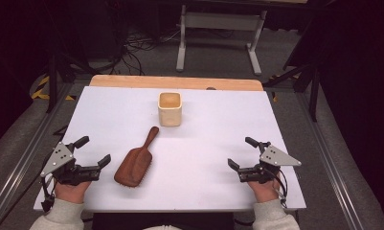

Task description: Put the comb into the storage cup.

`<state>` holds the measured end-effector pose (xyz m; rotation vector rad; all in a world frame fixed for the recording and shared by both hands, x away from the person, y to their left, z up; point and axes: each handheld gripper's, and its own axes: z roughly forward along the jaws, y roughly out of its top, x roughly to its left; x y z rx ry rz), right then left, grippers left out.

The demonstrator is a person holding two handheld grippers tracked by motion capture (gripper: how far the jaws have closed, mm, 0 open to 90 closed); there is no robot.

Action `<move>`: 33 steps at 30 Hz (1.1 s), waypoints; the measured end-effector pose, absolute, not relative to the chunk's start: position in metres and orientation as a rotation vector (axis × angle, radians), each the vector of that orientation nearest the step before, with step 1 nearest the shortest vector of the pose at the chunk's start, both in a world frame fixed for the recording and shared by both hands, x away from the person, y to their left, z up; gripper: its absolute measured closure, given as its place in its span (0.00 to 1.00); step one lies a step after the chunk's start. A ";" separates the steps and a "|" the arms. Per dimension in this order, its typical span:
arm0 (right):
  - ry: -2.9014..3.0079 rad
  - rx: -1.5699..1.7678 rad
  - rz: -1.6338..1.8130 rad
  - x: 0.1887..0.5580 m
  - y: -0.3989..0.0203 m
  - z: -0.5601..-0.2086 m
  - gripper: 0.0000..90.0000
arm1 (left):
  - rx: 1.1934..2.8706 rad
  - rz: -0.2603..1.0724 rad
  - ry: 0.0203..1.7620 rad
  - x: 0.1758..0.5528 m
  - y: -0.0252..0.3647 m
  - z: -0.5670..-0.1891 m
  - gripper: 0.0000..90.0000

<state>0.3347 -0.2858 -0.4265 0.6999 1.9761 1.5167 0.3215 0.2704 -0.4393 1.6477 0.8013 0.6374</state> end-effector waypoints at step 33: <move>1.972 0.695 1.538 0.332 -0.286 -0.426 0.02 | 1.702 0.533 0.713 0.336 0.252 -0.419 0.03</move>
